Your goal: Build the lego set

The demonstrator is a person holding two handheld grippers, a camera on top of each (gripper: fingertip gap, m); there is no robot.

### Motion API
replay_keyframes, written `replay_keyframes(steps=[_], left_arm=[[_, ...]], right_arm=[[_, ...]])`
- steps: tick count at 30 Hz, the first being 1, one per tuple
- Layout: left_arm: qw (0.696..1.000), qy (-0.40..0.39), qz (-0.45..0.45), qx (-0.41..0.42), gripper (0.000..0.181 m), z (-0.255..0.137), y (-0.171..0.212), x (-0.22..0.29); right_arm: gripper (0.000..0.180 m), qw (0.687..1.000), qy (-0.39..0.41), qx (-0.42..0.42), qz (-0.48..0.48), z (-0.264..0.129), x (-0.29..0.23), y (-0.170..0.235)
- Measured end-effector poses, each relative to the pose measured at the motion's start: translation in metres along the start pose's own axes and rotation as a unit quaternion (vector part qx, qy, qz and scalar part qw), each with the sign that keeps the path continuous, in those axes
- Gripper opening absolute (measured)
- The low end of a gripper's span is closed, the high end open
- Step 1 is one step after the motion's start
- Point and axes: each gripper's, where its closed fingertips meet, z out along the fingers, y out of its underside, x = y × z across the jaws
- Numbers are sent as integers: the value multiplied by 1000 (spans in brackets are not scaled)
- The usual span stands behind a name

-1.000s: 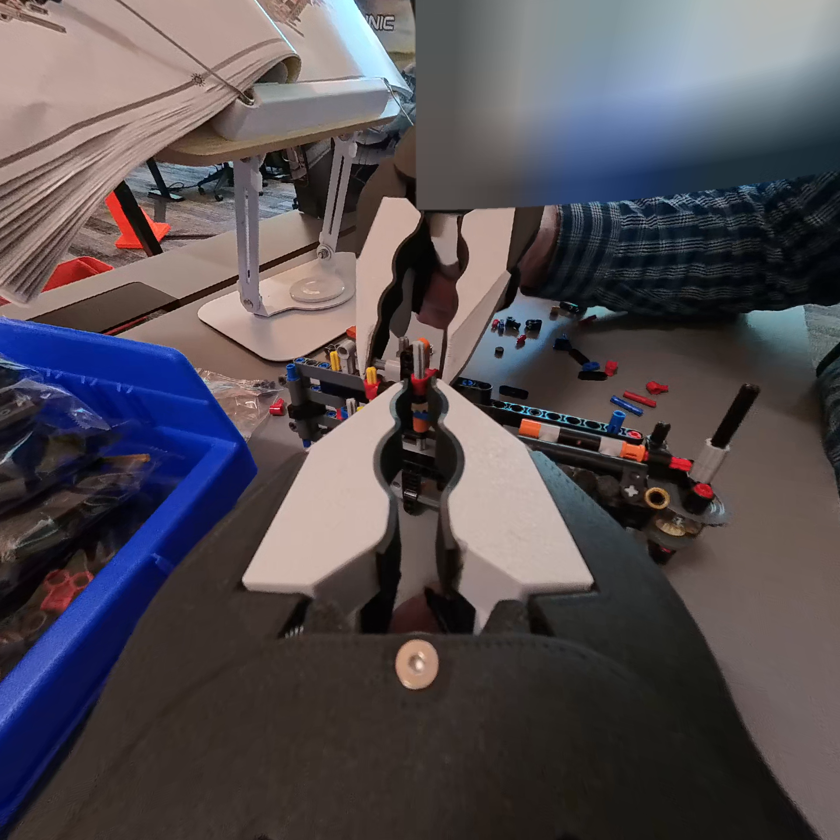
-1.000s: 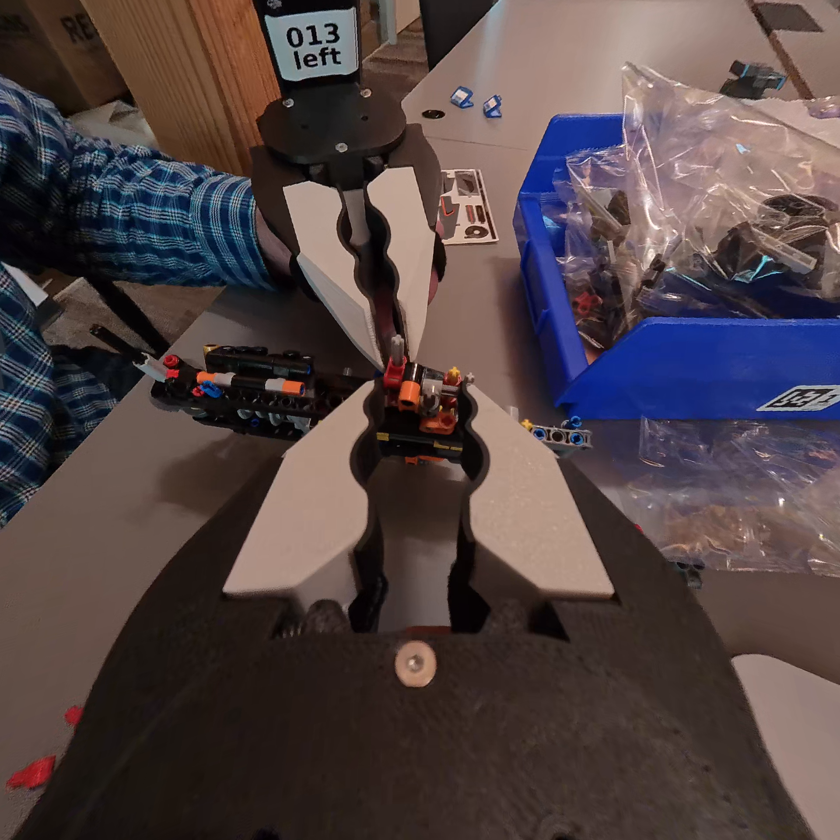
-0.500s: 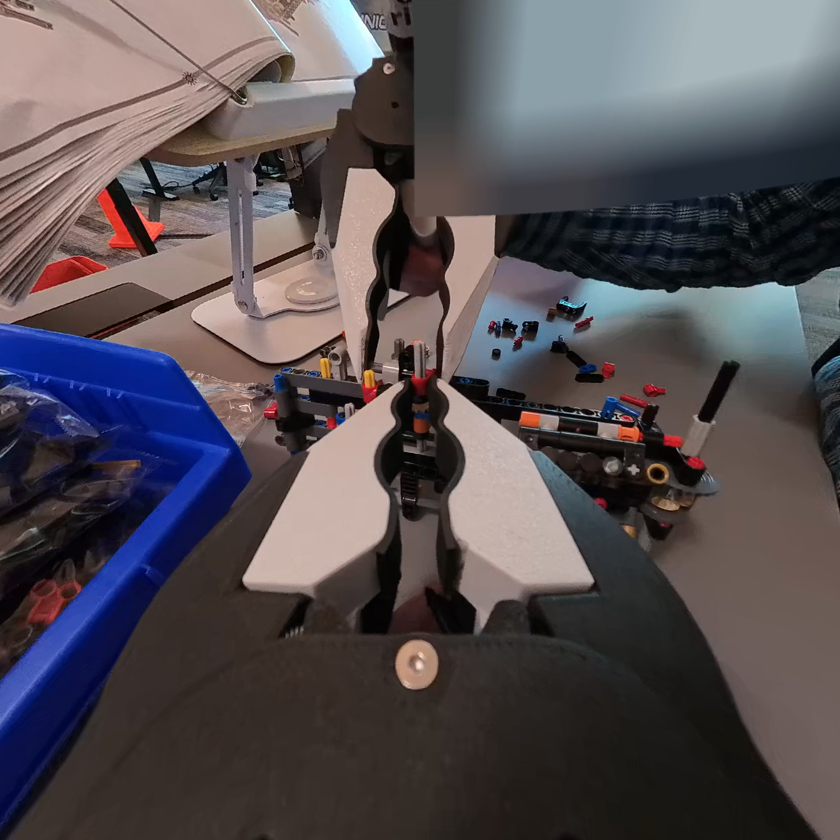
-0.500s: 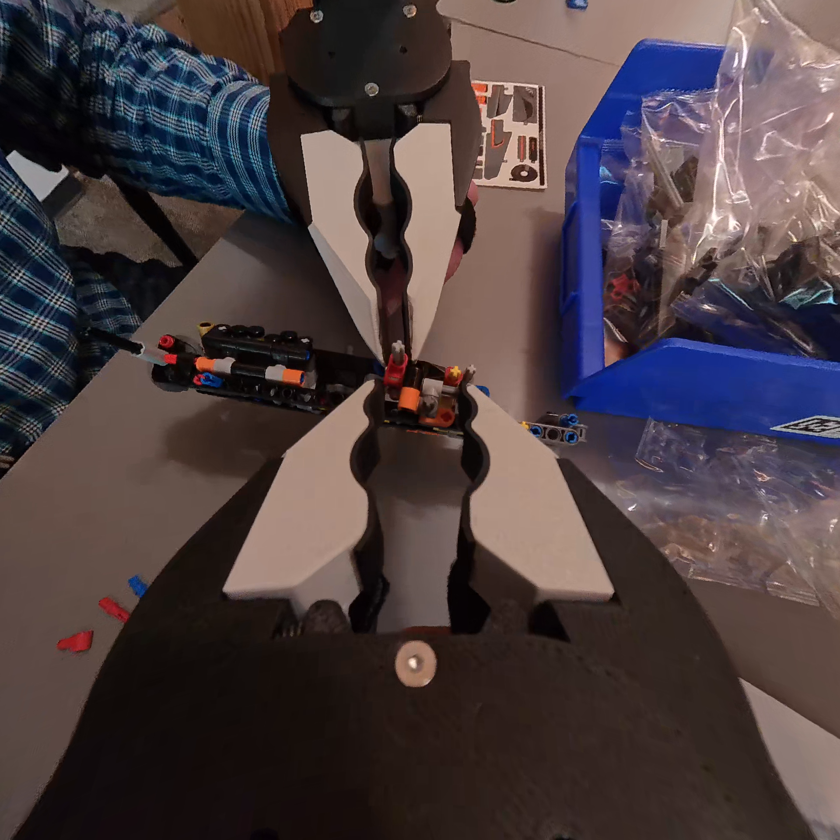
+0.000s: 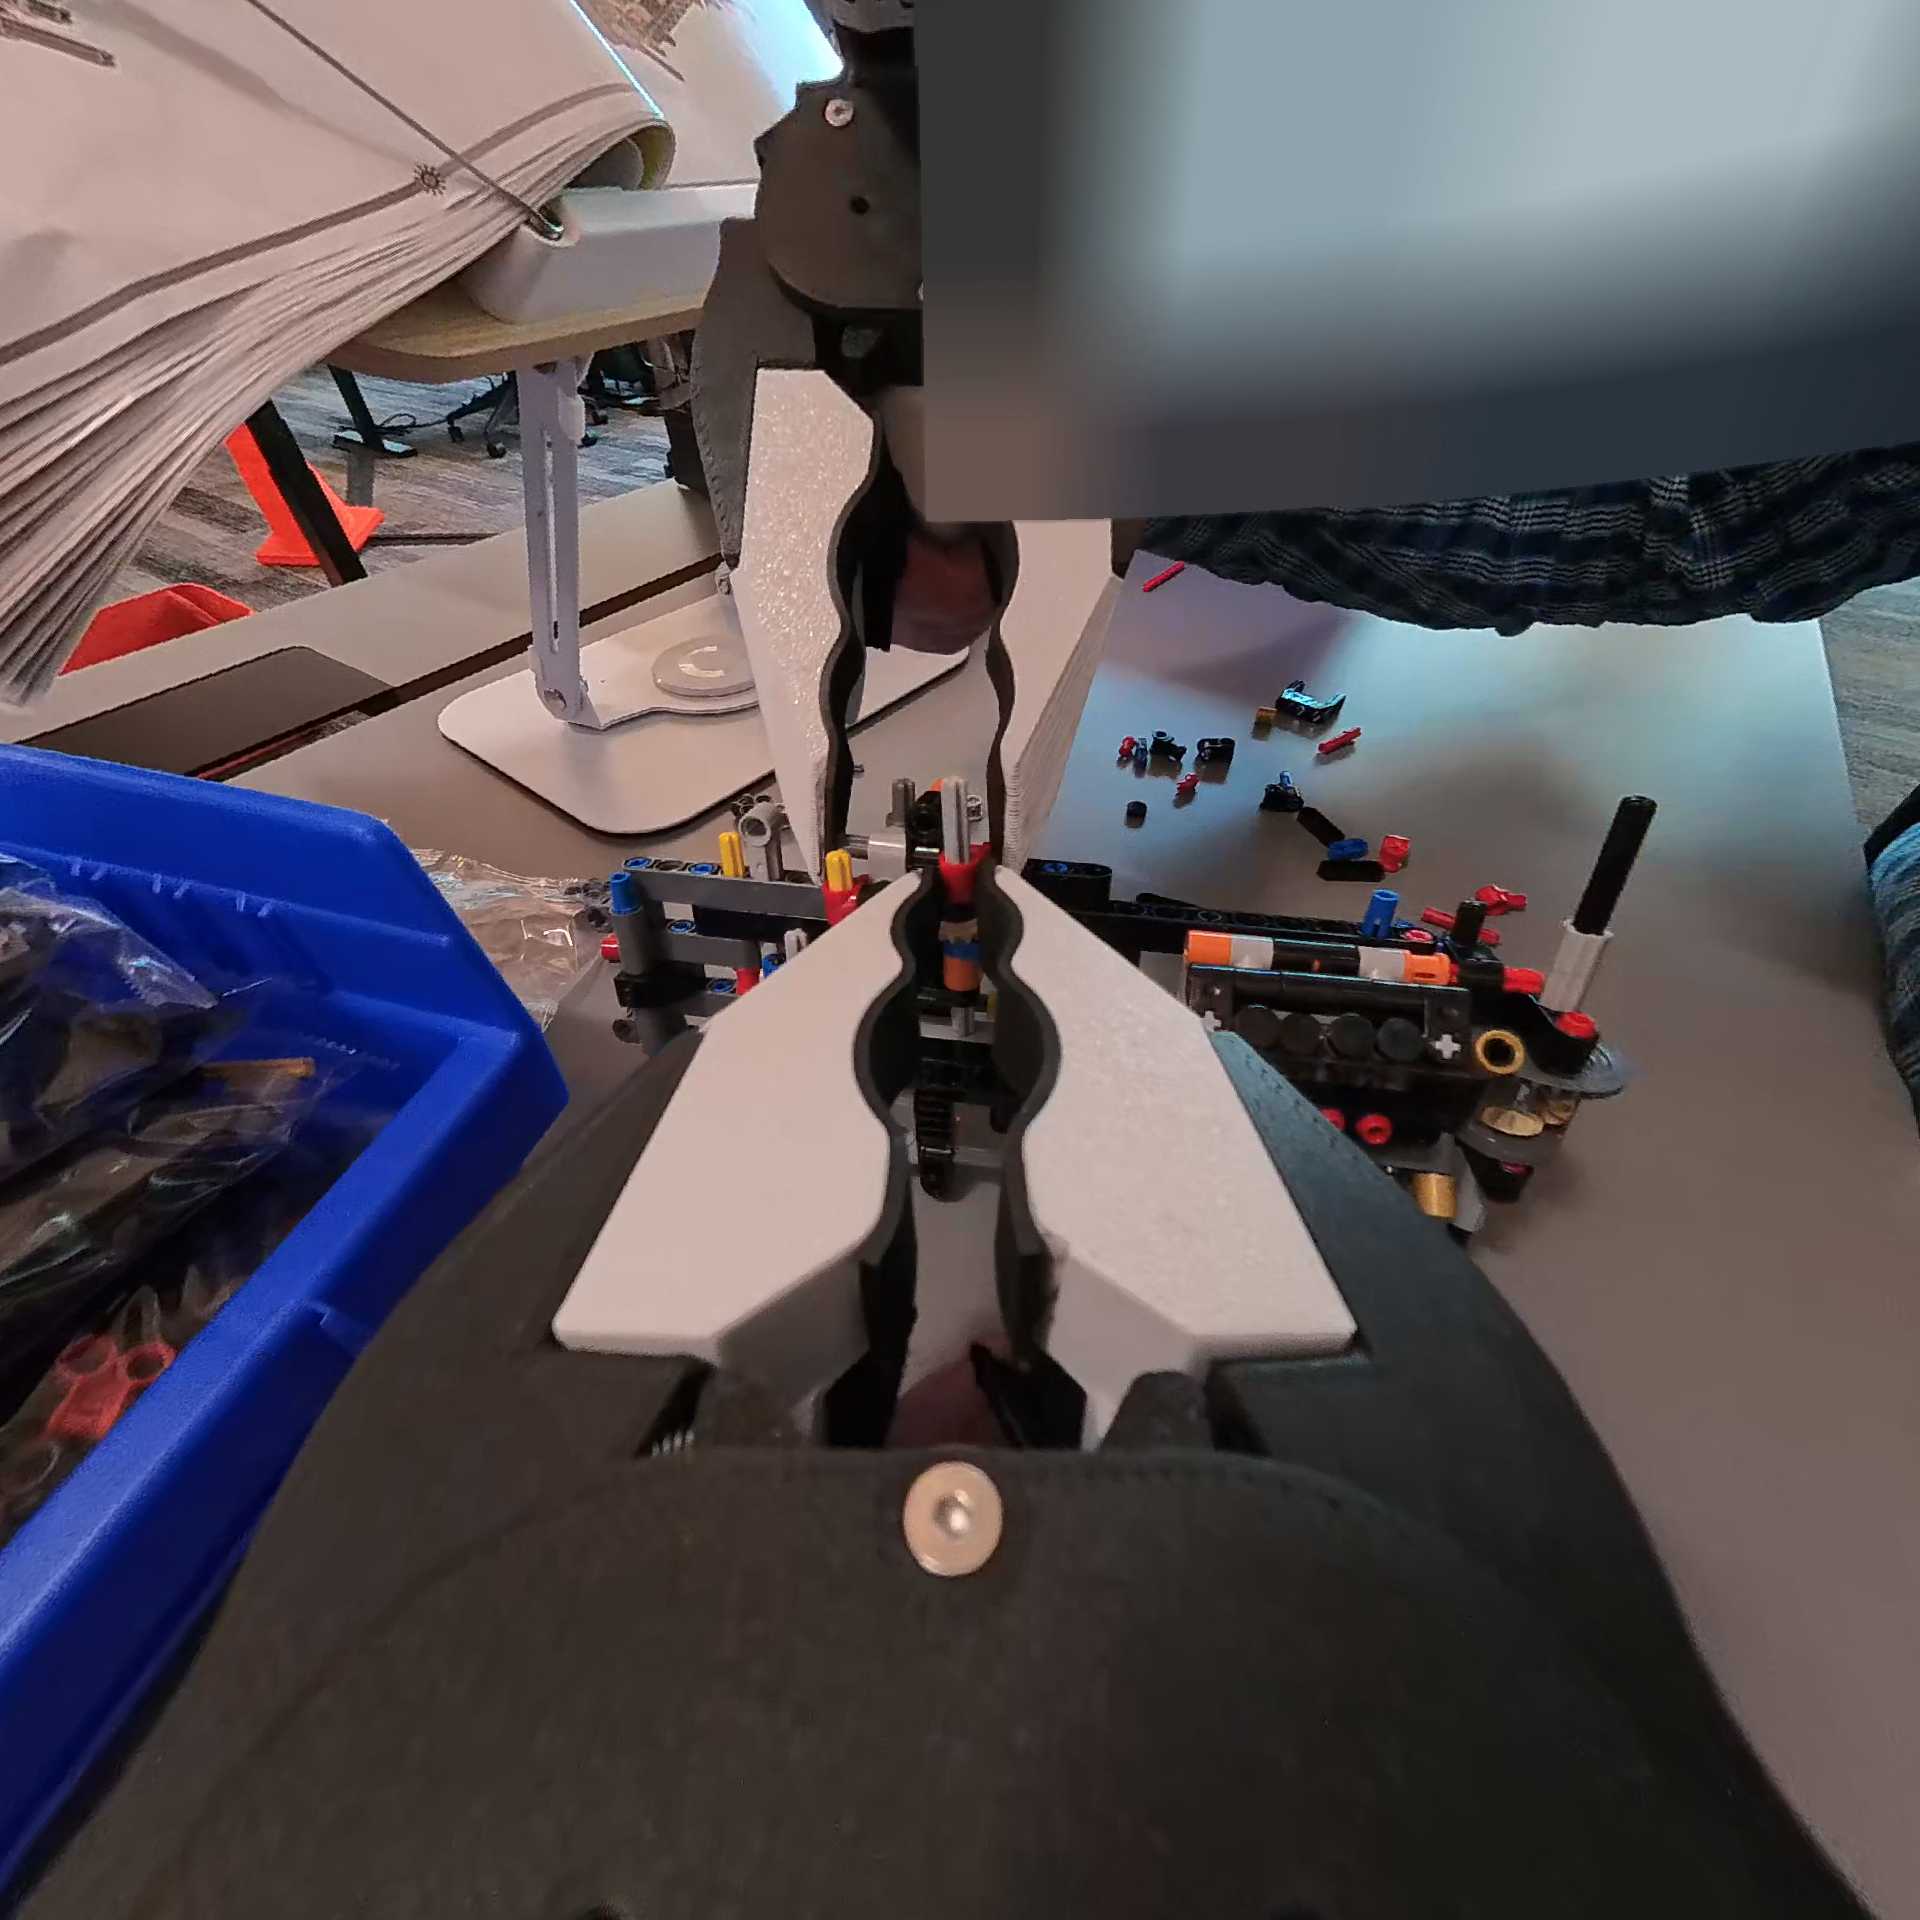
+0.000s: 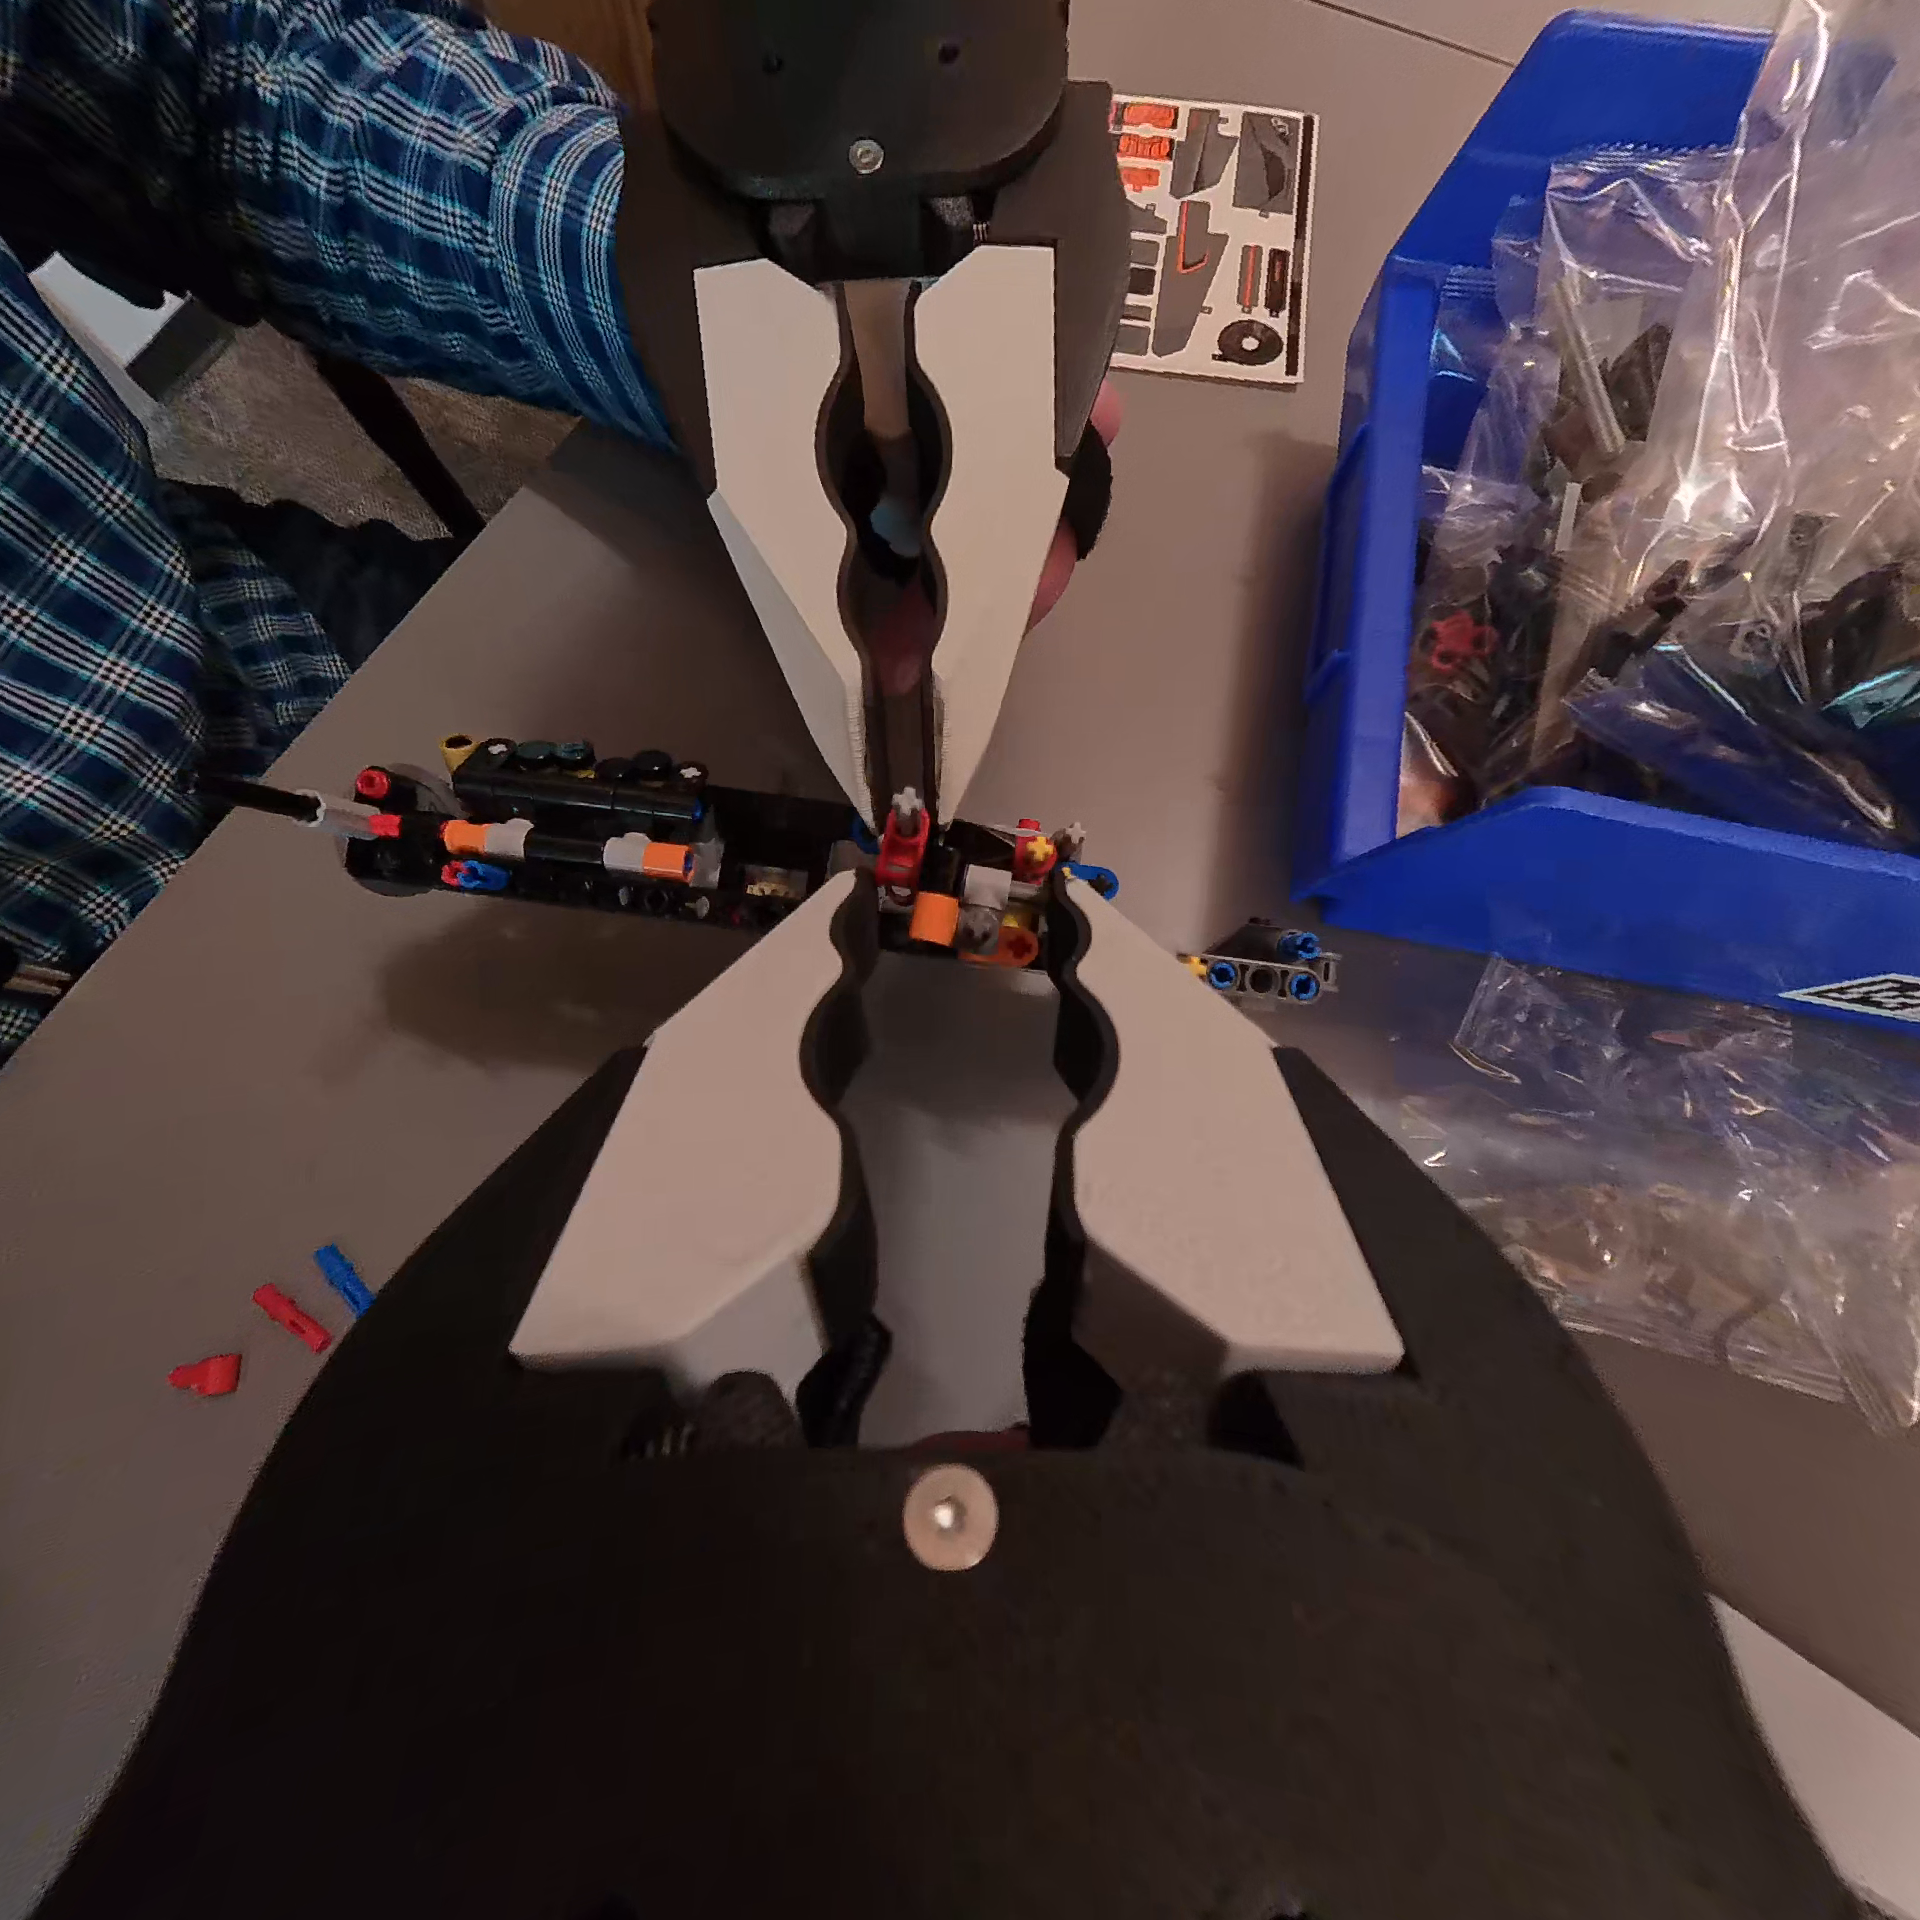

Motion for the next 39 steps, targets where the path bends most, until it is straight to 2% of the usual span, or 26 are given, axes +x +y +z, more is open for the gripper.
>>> replay_keyframes(steps=[7,13,17,24,25,29,33,39], left_arm=[[1000,-1,-4,5,4,-2,0,0],[1000,-2,-8,8,4,-3,0,0],[1000,-2,-8,8,4,-4,0,-1],[1000,0,-7,8,4,-3,0,0],[1000,-1,-6,8,4,-3,0,-1],[1000,1,-5,8,4,-3,0,0],[1000,1,-6,8,5,-3,0,0],[1000,2,-6,8,5,-3,0,0]], right_arm=[[35,1000,23,19,7,-3,3,-2],[32,999,31,34,15,-5,6,-3],[25,999,24,38,21,-2,3,-1],[27,998,13,53,33,-3,1,-3],[32,998,6,55,34,-3,0,-3],[23,998,16,56,29,-3,2,-2],[30,998,6,59,36,-3,-1,-3],[27,997,5,57,42,-2,0,-3]])
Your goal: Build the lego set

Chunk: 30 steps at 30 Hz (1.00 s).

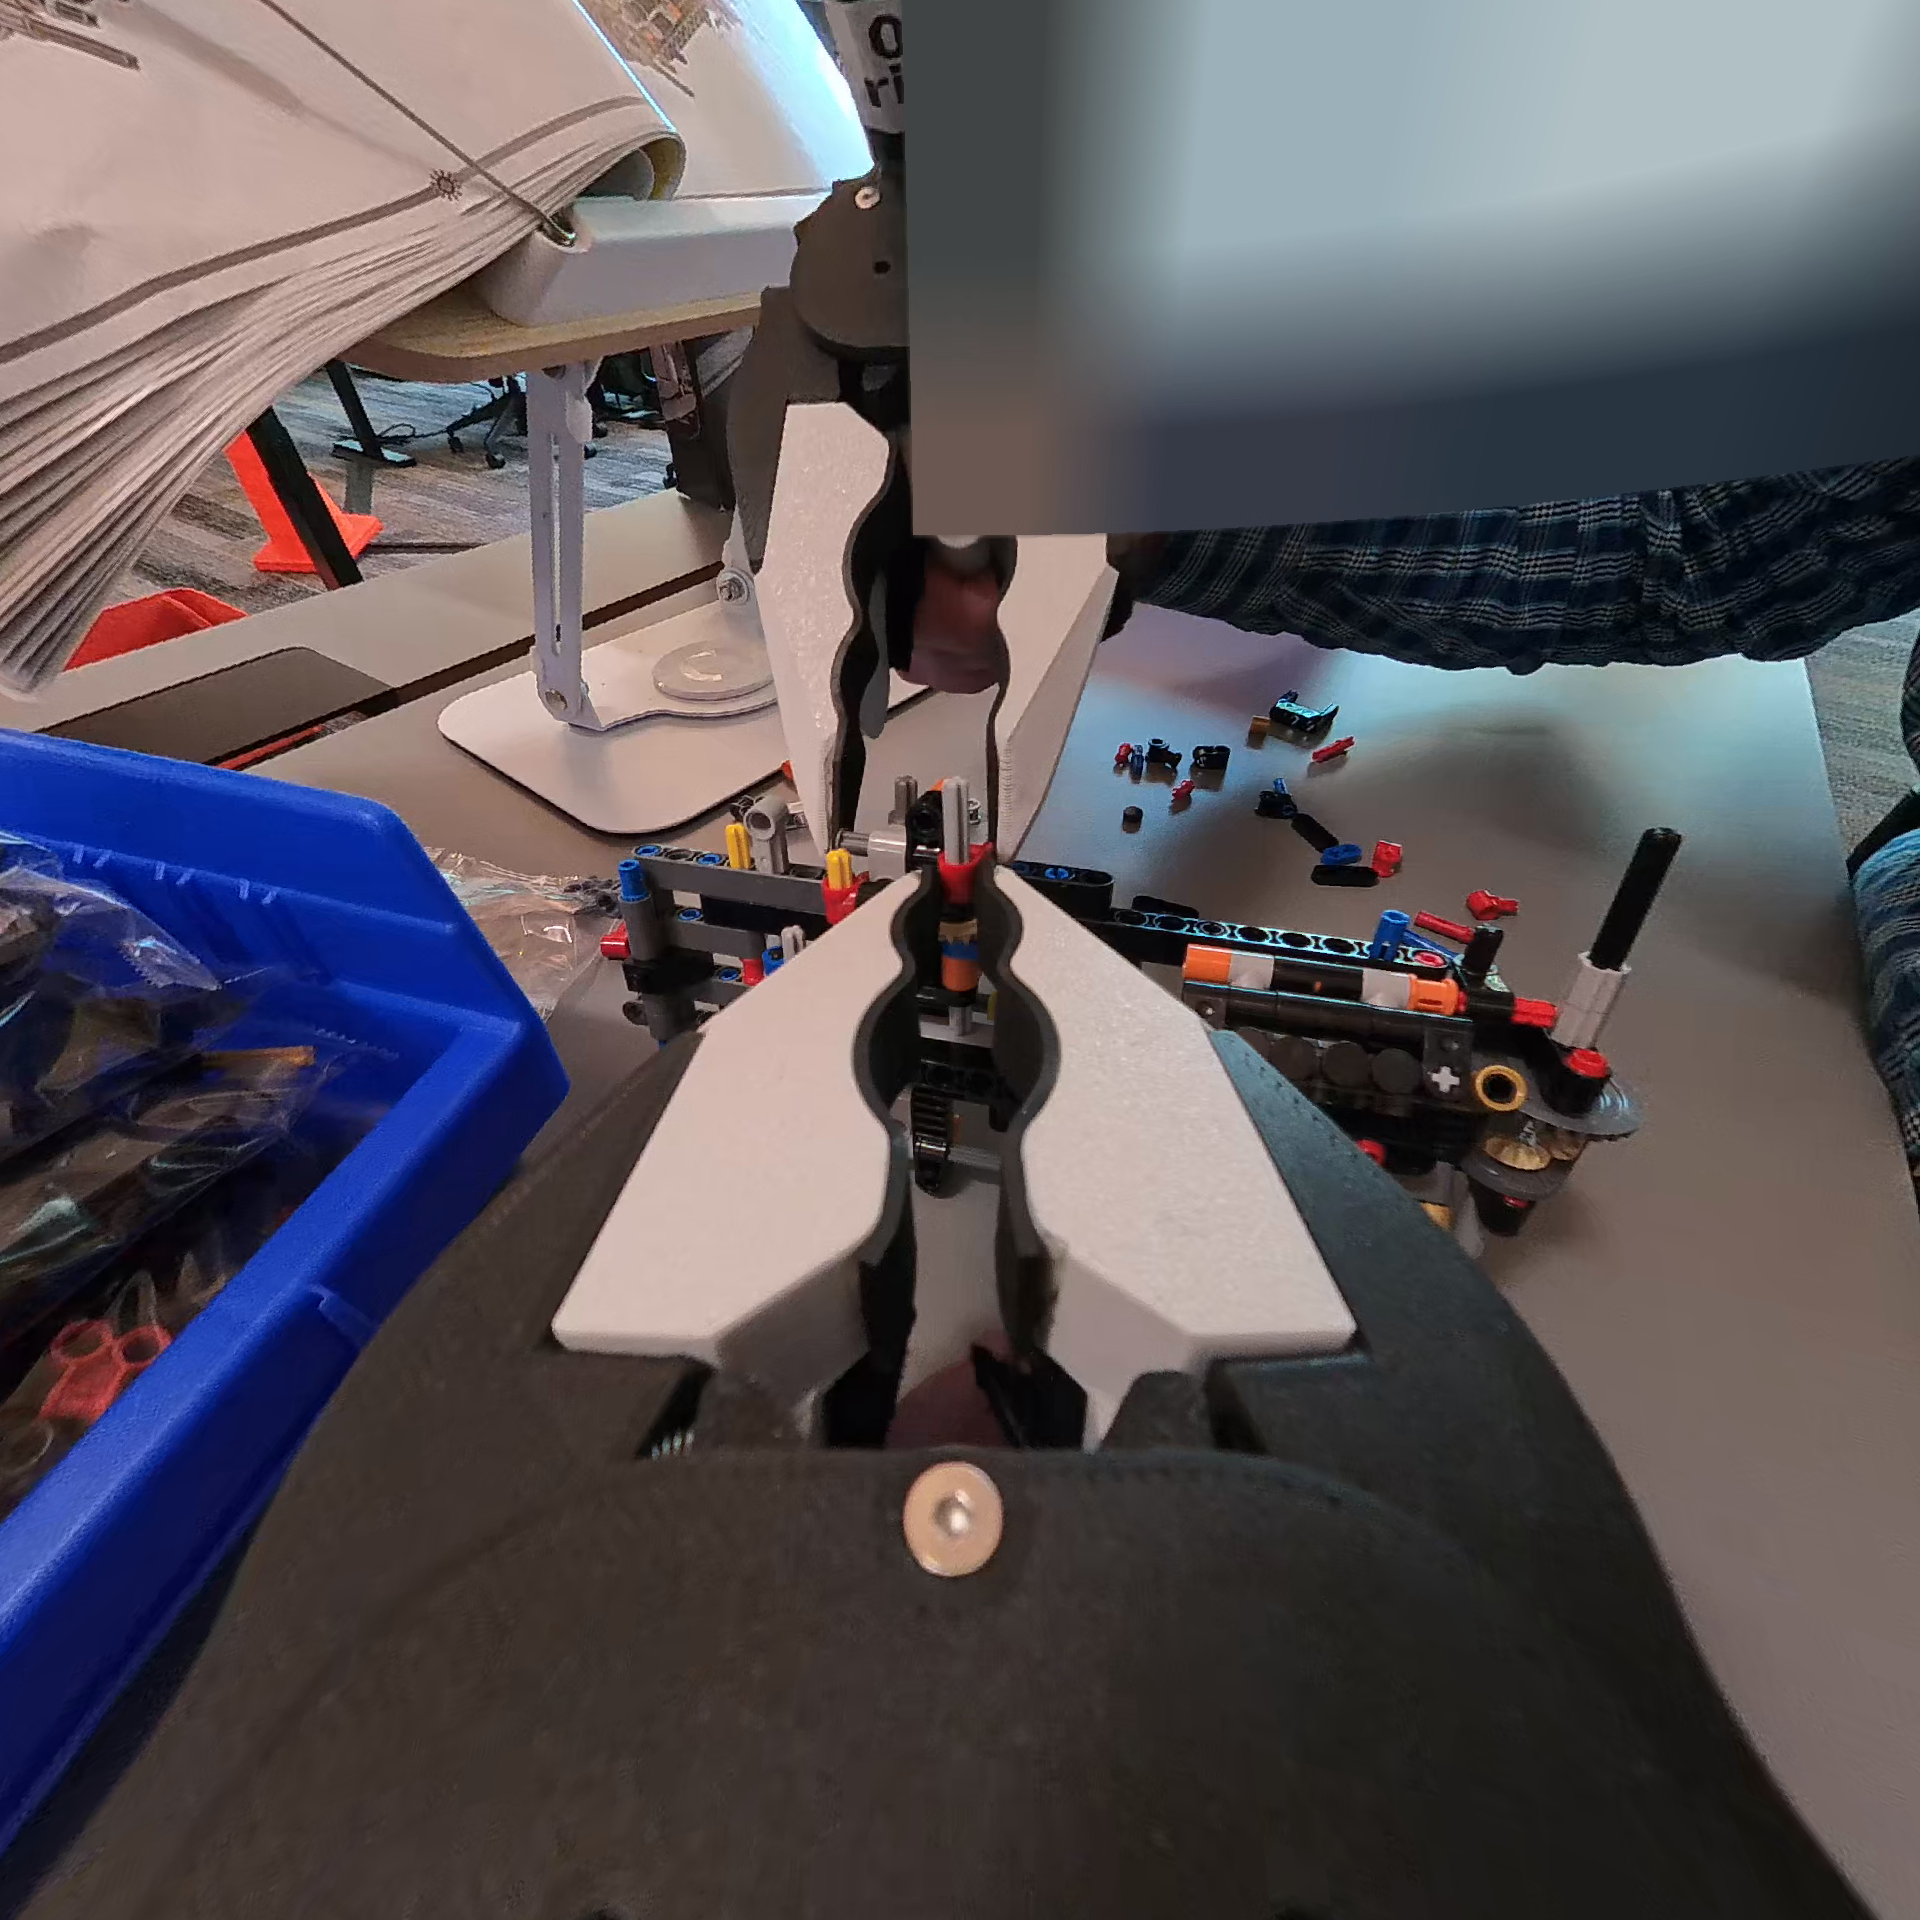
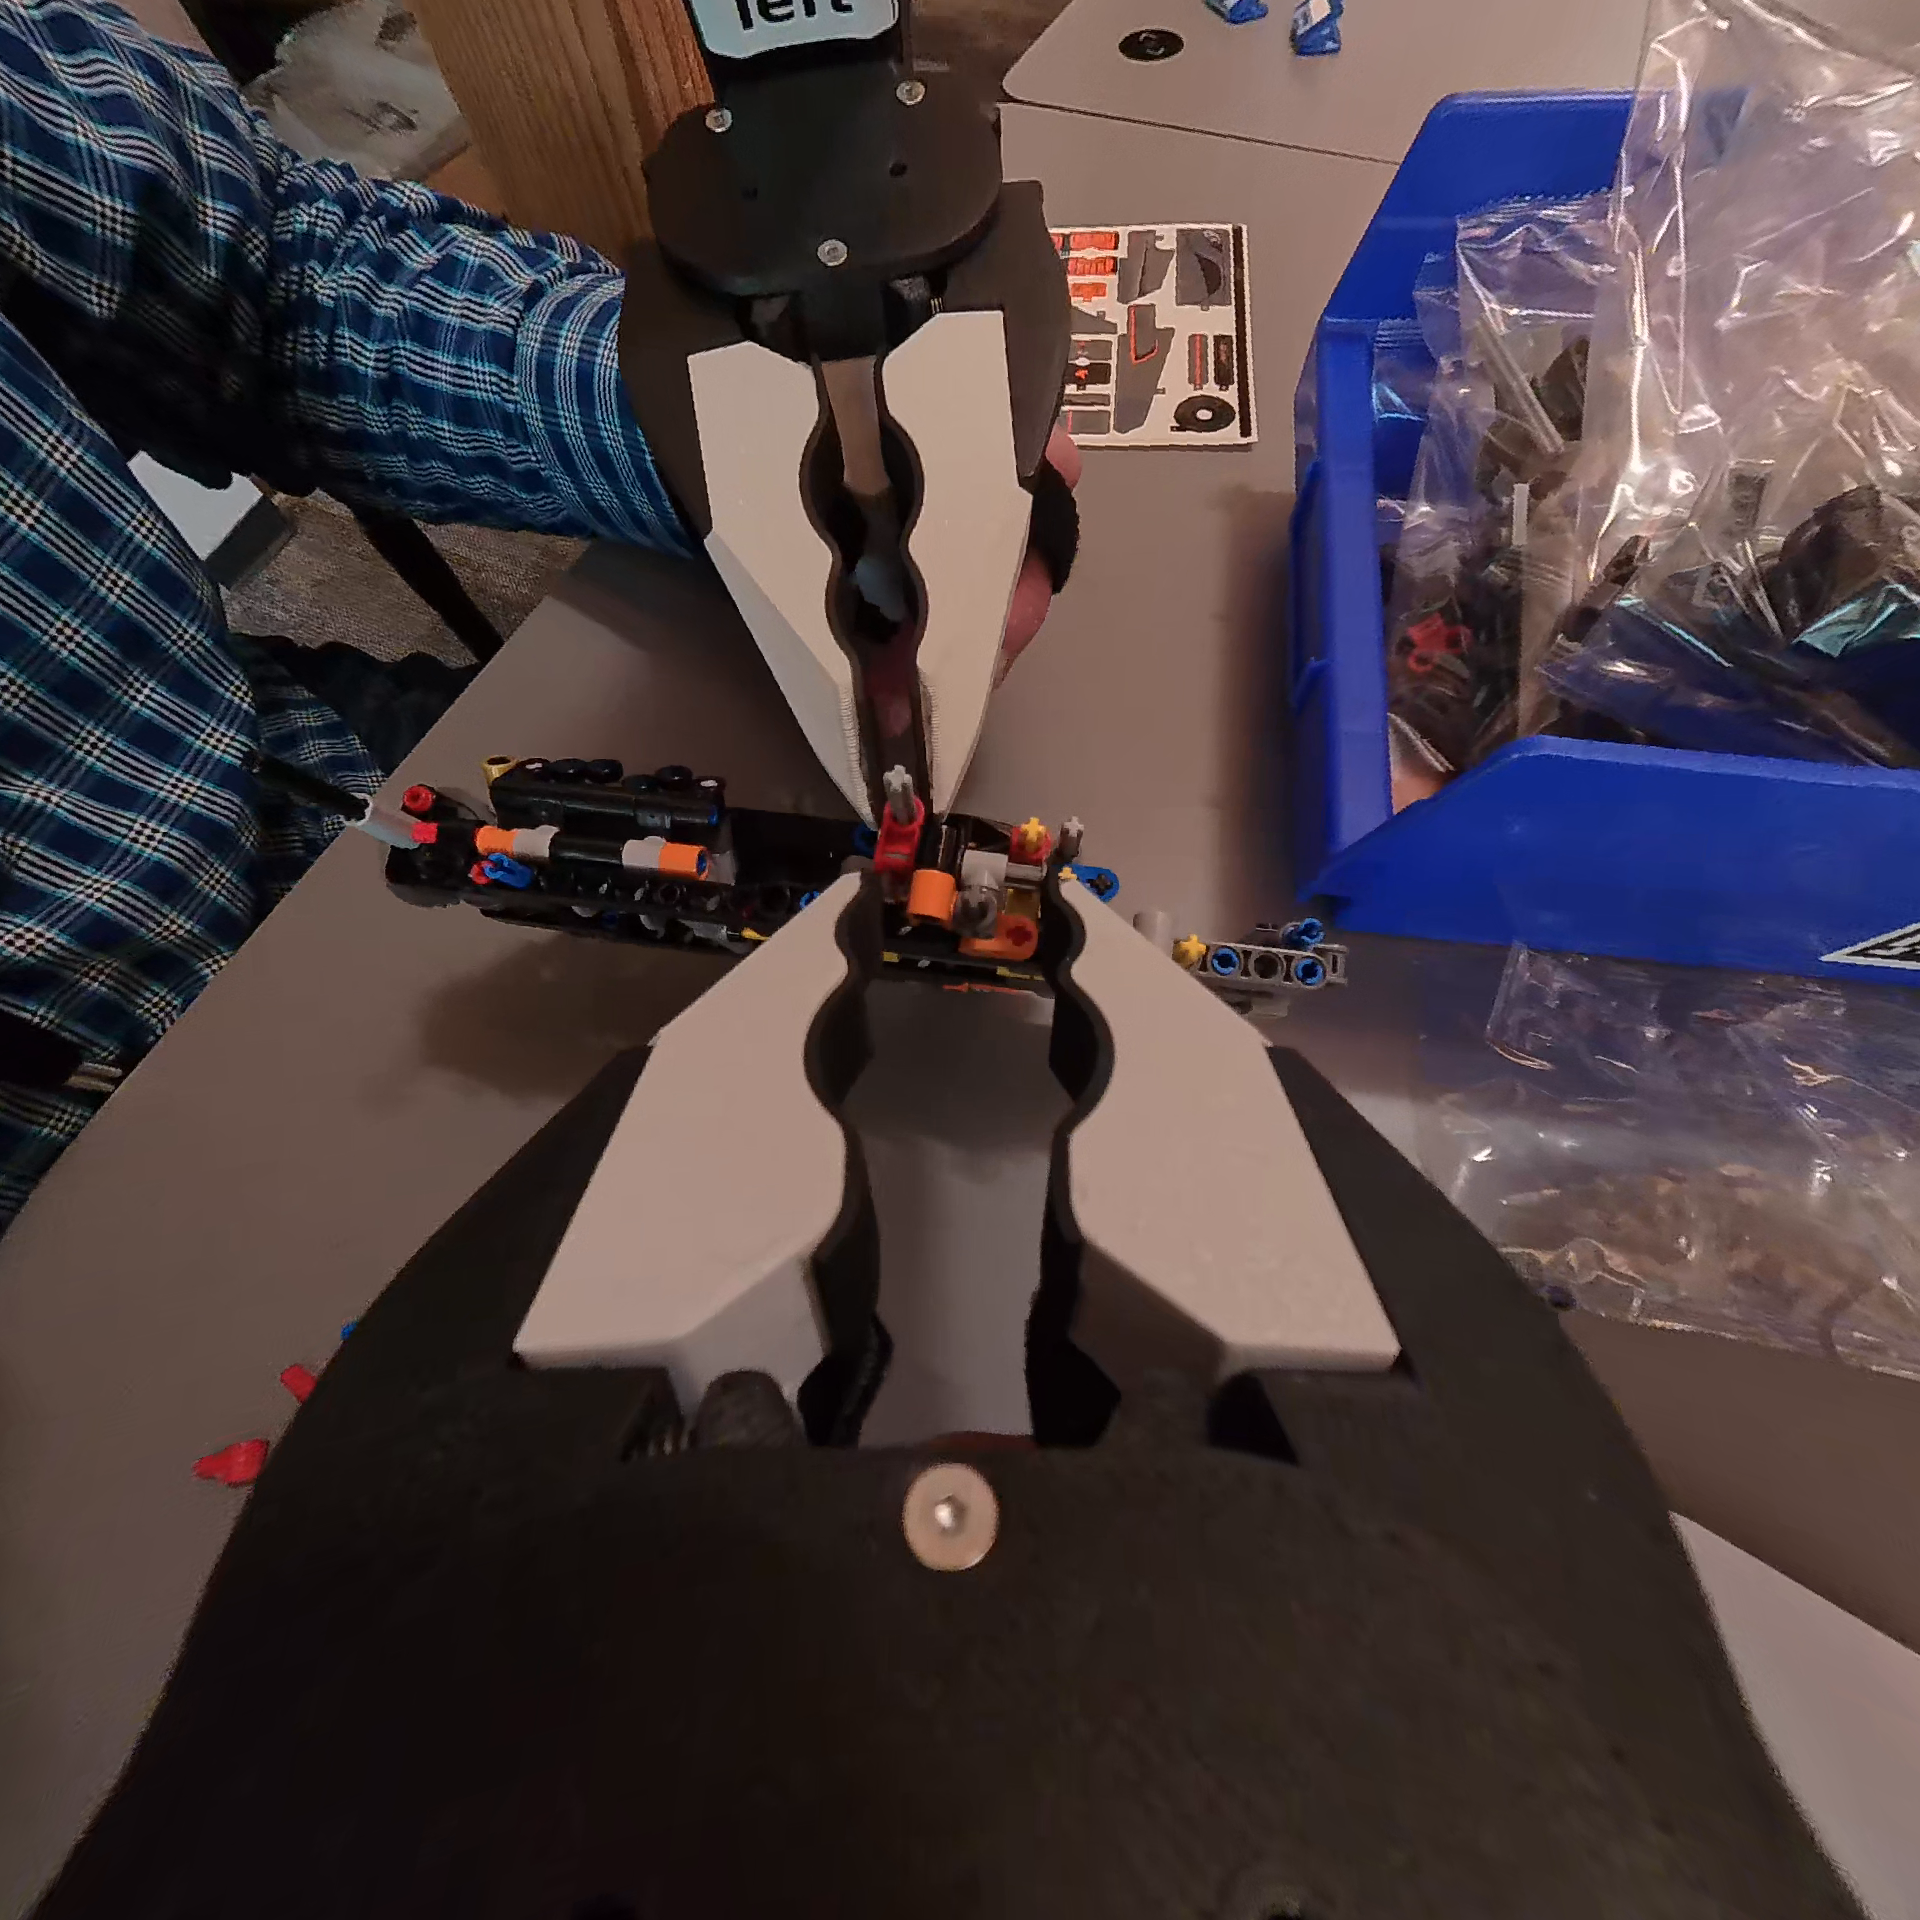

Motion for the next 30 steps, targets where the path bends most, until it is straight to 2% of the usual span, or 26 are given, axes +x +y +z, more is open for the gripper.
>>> replay_keyframes(steps=[27,28,30], left_arm=[[1000,-11,14,-5,5,0,1,-3],[1000,-15,17,-8,5,0,1,-4],[1000,-16,14,-6,5,0,1,-5]], right_arm=[[26,1000,13,-12,1,2,1,0],[18,1000,6,-11,-1,2,-1,-1],[18,1000,14,-14,-11,3,0,-1]])
